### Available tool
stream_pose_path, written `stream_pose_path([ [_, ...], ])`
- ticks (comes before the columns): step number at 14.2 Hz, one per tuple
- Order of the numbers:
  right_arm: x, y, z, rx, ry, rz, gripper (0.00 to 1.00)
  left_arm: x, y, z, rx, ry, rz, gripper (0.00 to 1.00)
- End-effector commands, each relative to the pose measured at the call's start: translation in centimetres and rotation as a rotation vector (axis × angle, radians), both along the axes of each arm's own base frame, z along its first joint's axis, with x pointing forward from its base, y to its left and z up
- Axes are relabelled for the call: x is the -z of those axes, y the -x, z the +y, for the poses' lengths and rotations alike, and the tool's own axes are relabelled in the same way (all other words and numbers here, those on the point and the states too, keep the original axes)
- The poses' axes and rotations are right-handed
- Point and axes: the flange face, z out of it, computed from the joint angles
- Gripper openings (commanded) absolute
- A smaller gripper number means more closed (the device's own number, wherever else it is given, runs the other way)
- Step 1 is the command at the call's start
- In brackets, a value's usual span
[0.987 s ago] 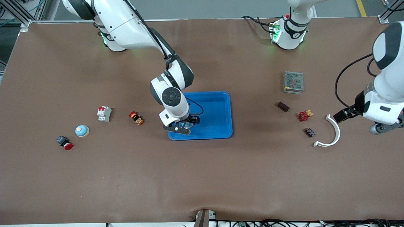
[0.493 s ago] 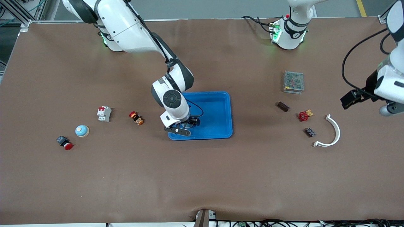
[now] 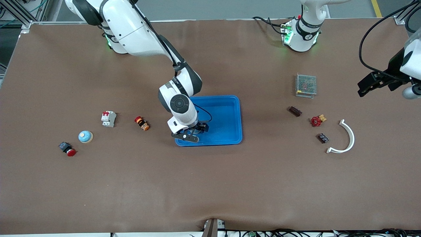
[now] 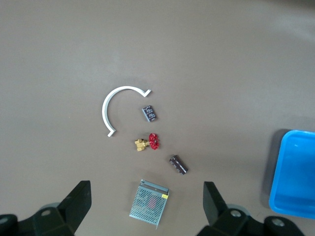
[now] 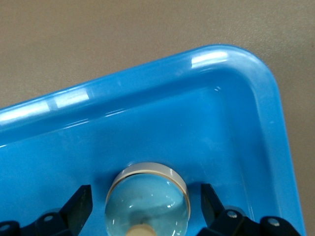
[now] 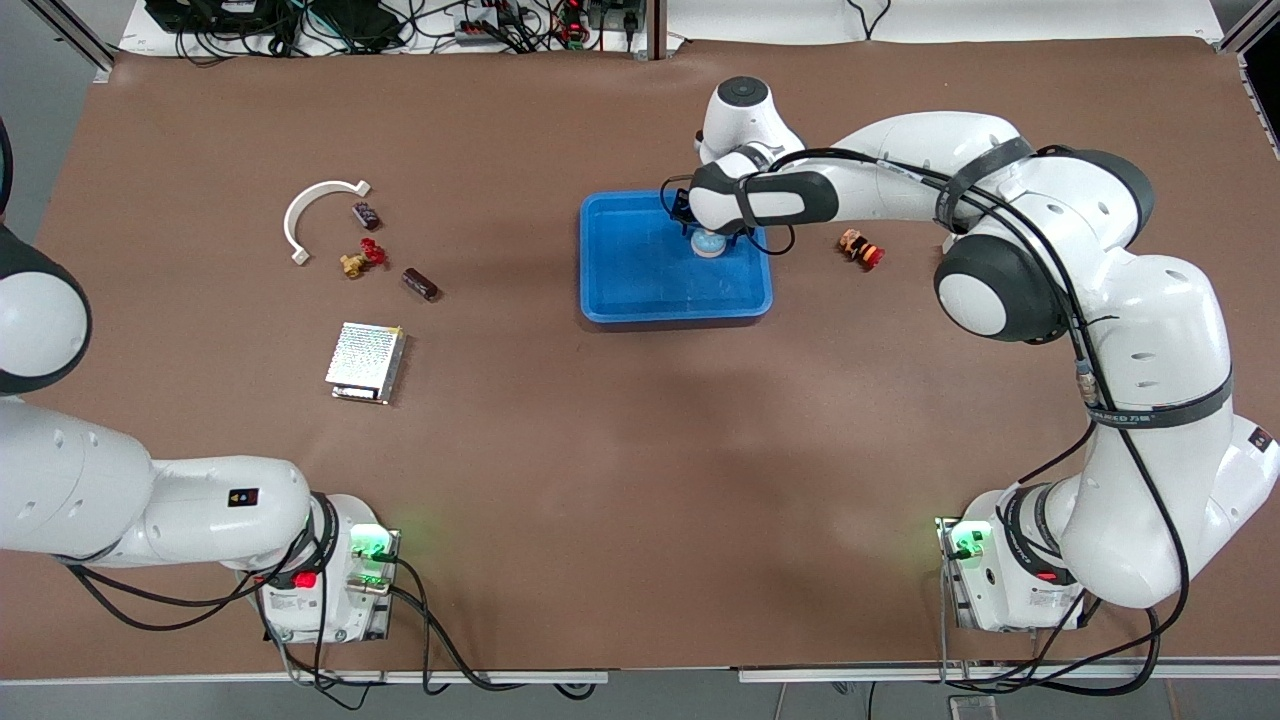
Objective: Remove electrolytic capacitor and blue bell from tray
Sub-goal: 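Lift the bell out of the tray with the right gripper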
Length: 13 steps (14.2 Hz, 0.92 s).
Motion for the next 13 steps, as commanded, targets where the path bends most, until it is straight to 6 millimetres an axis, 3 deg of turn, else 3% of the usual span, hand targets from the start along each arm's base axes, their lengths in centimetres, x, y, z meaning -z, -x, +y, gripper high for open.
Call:
stream_pose_path([
  [1,-0.2,-0.2,0.4,0.004,0.003,-0.003,0.79,-1.3,2.2,0.2,0.045,0.019,0.016,1.0],
  [2,-0.4,-0.1,0.5,0.007,0.004,-0.001,0.67,-1.7,3.1,0.4,0.061,0.019,0.014,1.0],
  [5,-0.4,-0.1,0.5,0.01,0.004,-0.001,0.5,-2.0,4.2,0.6,0.072,0.017,0.01,1.0],
  [11,-1.3,-0.3,0.1,0.005,0.011,0.014,0.5,-2.2,4.5,0.8,0.072,0.016,0.032,1.0],
  [13,-3.3,-0.4,-0.2,0.005,0.021,0.034,0.5,-2.1,4.5,0.5,0.075,0.015,0.035,1.0],
])
